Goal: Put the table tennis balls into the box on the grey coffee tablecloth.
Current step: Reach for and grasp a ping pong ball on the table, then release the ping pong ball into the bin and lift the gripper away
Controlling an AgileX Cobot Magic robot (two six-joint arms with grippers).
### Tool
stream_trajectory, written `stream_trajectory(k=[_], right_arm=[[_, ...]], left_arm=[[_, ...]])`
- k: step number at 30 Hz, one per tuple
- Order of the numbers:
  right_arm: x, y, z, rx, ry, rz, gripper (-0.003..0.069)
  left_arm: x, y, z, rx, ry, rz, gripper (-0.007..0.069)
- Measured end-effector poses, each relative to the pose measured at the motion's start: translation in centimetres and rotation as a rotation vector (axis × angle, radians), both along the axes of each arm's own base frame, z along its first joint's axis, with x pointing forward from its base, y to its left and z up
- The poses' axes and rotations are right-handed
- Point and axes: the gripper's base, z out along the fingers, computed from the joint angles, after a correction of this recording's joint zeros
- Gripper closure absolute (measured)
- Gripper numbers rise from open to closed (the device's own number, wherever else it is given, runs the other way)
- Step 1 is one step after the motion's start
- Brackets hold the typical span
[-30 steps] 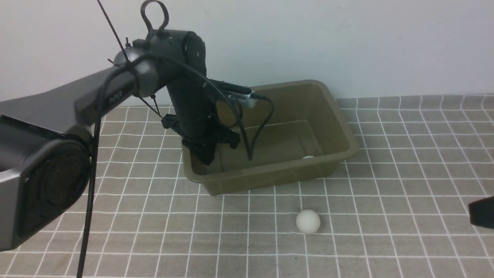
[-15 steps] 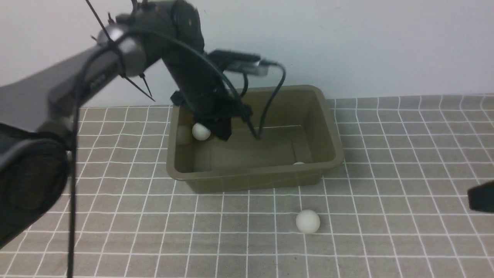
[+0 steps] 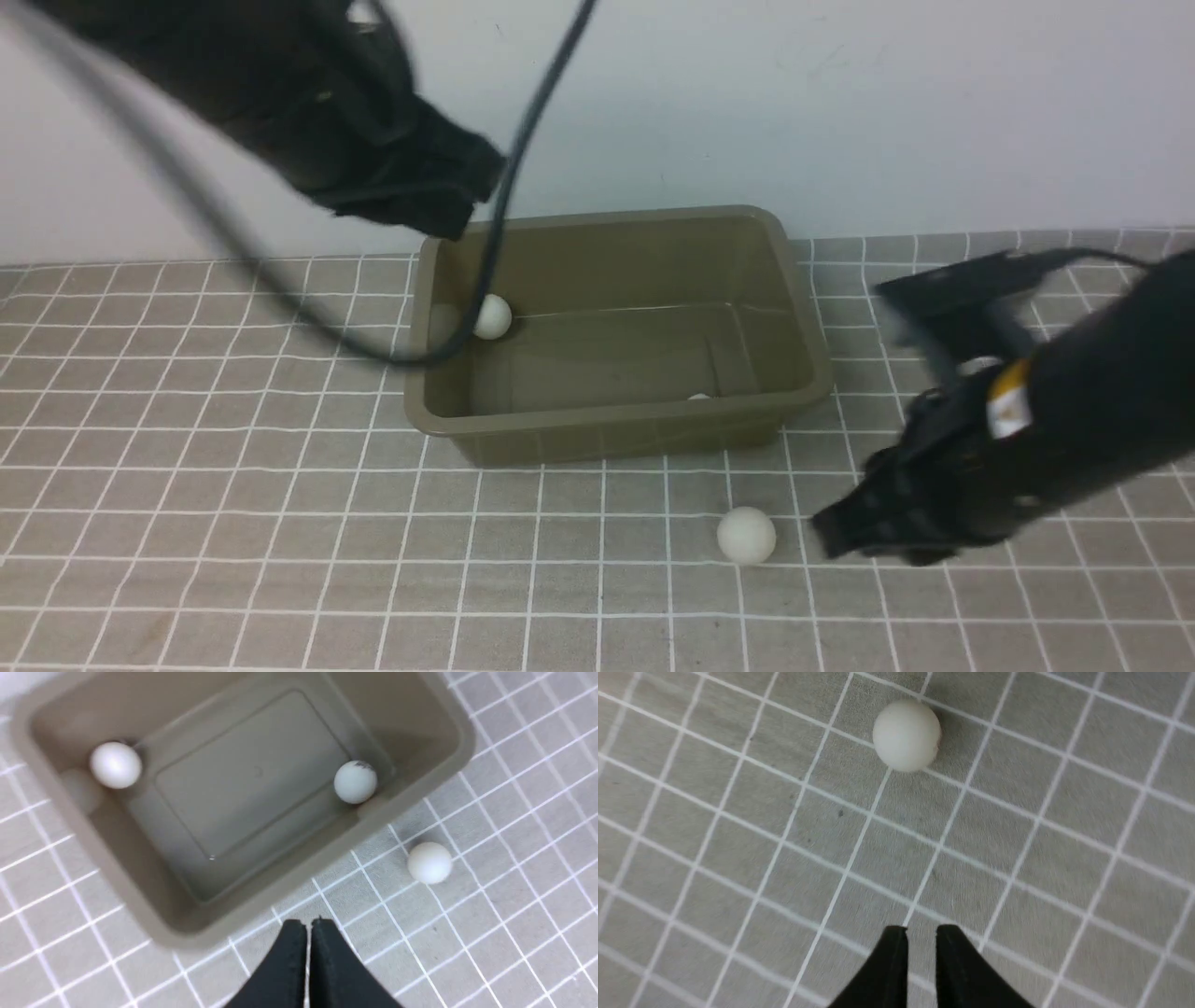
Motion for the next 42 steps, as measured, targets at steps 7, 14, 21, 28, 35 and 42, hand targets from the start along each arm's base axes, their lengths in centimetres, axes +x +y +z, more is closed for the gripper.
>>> stream_trajectory(k=[7,14,21,28,35,42], right_arm=[[4.8,4.5,-5.1,-0.067,-0.011,0.064,0.02],[6.9,6.0,-9.0,-0.112,0.04,0.071,0.0071],[7.7,6.4,-12.2,-0.14,0.066,0.082,0.0233],[7.2,5.8,-11.2,-0.196,0.099,0.092,0.0303],[5.2,4.4,-0.6,-0.003,-0.118,0.053,0.0303],[9.9,3.8,5.0,0.155,-0.297,-0.041,0.0303]], left_arm=[[-9.1,3.7,-1.1,-0.071,-0.15,0.047,0.0629],[-14.0,5.6,-2.5,-0.093,-0.201,0.052,0.0629],[-15.2,6.1,-2.2,-0.111,-0.243,0.054,0.0629],[-15.2,6.1,-2.2,-0.112,-0.247,0.055,0.0629],[-15.2,6.1,-2.2,-0.112,-0.246,0.054,0.0629],[-15.3,6.1,-2.2,-0.111,-0.243,0.053,0.0629]])
